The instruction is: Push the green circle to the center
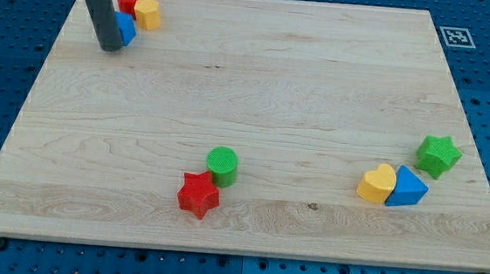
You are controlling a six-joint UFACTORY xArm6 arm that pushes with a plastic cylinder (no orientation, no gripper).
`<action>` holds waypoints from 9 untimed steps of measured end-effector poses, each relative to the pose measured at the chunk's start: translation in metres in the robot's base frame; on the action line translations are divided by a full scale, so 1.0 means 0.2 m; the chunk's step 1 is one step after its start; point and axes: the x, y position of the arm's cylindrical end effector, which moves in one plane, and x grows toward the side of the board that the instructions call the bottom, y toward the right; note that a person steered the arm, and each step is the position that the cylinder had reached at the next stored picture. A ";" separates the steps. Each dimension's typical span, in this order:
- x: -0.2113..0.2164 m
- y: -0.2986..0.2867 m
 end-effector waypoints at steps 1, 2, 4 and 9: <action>-0.11 -0.02; -0.15 -0.03; 0.02 -0.04; 1.43 0.52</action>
